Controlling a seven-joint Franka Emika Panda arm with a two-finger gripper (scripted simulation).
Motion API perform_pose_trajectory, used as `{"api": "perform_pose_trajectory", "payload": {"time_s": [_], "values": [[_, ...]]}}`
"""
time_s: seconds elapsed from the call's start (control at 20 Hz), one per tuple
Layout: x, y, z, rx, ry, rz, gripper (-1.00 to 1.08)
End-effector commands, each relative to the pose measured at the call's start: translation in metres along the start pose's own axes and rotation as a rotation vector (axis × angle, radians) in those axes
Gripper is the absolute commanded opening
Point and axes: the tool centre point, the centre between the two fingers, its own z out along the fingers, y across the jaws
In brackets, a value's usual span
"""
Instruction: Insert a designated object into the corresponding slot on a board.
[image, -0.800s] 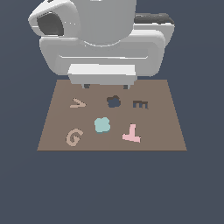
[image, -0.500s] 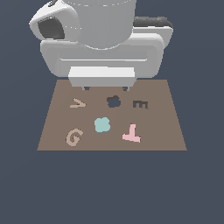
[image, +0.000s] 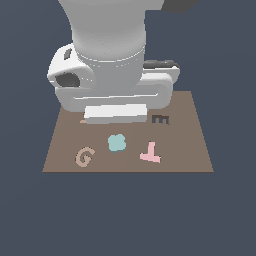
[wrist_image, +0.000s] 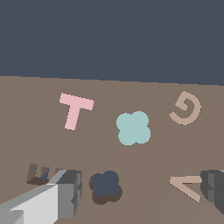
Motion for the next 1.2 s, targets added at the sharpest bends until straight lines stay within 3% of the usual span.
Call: {"api": "perform_pose_trajectory", "payload": {"time_s": [0.0, 0.55, 1.15], "values": [[0.003, 0.003, 0.019, 0.001, -0.011, -0.028, 1.0], [0.018, 0.013, 0.088, 0.001, -0.049, -0.134, 1.0], [0.02, 0.014, 0.104, 0.001, -0.056, -0.151, 1.0]]}}
